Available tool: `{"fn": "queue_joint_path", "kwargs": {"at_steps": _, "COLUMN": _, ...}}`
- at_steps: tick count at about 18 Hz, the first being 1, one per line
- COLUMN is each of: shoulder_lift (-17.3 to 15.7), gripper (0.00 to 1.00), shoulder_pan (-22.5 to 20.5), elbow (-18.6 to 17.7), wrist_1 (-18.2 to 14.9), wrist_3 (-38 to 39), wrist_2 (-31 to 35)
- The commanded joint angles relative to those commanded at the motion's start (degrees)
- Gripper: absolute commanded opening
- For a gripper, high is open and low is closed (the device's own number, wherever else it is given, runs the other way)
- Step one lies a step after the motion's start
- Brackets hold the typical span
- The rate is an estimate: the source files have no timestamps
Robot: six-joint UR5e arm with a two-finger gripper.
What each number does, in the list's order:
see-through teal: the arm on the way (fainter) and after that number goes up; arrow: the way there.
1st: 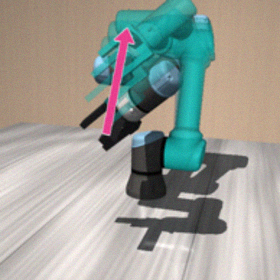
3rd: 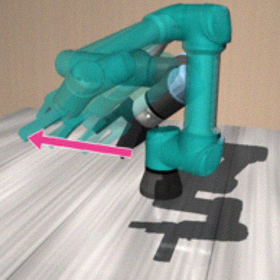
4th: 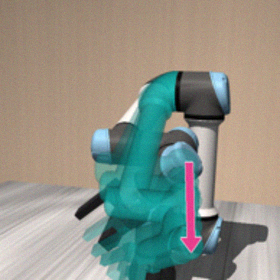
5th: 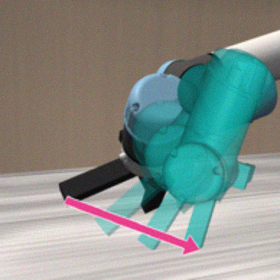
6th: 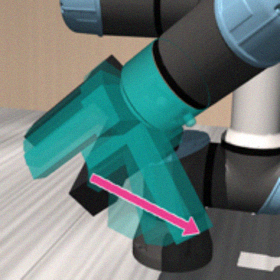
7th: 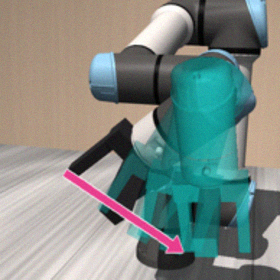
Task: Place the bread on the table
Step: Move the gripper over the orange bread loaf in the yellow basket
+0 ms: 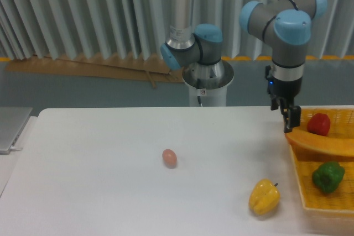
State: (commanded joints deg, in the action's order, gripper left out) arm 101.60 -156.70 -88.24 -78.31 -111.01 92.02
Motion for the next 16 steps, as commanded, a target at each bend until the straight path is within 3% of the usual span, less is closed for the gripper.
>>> {"fn": "queue_joint_path", "kwargs": {"at_steps": 5, "shoulder_lift": 1.6, "gripper": 1.00, "shoulder_pan": -1.8, "elbow": 0.4, "wrist_1": 0.3, "wrist_3": -0.1, "wrist_2": -0.1}}
{"fn": "queue_joint_path", "kwargs": {"at_steps": 16, "shoulder_lift": 6.8, "gripper": 1.00, "shoulder_pan": -6.6, "elbow": -1.3, "wrist_1": 7.0, "wrist_3": -6.2, "wrist_2": -0.3}}
